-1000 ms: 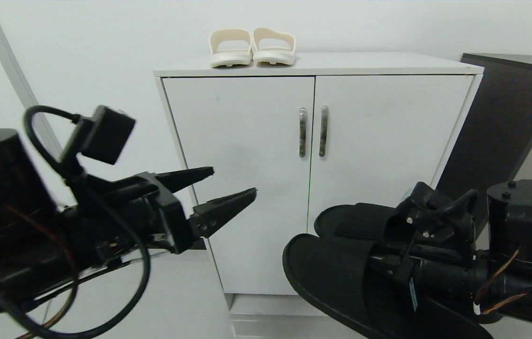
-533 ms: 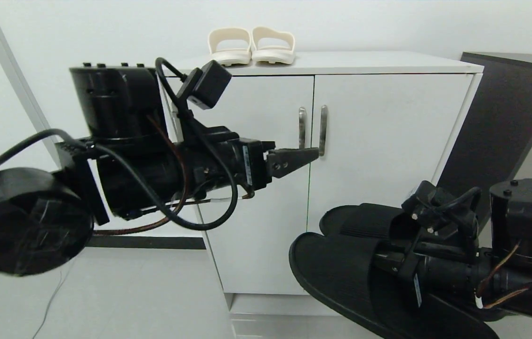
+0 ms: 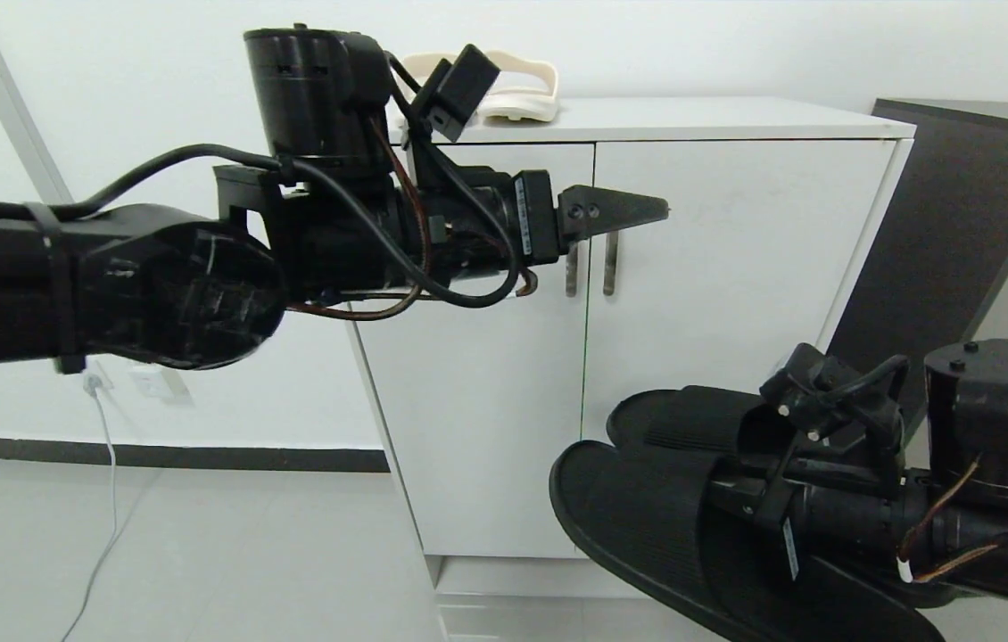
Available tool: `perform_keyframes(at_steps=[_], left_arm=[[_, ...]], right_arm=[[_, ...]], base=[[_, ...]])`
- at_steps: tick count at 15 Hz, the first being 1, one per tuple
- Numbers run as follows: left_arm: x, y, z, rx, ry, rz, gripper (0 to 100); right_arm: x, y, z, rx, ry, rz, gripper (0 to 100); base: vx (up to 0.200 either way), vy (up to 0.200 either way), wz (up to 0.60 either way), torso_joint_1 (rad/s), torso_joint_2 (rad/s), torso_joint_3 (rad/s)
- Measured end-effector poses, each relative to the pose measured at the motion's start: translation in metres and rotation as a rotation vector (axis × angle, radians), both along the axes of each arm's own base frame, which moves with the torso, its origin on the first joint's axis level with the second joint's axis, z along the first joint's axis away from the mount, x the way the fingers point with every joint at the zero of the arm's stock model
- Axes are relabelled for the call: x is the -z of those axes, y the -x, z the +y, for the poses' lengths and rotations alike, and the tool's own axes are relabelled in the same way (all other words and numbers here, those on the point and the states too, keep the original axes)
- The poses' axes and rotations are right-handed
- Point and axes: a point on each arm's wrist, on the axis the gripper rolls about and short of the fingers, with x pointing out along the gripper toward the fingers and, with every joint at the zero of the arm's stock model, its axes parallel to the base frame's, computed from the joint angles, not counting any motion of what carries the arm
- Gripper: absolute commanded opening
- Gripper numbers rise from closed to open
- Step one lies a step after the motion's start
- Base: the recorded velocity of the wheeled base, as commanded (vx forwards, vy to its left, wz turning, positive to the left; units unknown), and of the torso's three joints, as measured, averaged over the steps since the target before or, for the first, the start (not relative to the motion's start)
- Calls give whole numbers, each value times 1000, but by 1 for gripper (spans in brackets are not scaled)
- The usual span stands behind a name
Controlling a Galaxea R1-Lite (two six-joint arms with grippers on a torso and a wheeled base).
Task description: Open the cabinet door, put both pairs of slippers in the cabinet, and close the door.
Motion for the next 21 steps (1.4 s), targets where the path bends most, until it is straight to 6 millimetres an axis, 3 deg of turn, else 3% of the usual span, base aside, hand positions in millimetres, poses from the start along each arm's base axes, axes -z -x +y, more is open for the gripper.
perform_keyframes(at_steps=[7, 13, 21], left_arm=[[14, -31, -21, -97, -14, 21, 100], [13, -39, -42, -230, -9, -1, 100], [23, -53, -57, -240, -17, 6, 100]], right_arm=[[5, -2, 2, -3, 12, 17, 0], [5, -2, 2, -2, 13, 15, 0], [5, -2, 2, -2, 13, 14, 0]], base=[[0, 0, 0, 0, 0, 0], [0, 0, 0, 0, 0, 0], [0, 0, 0, 0, 0, 0]])
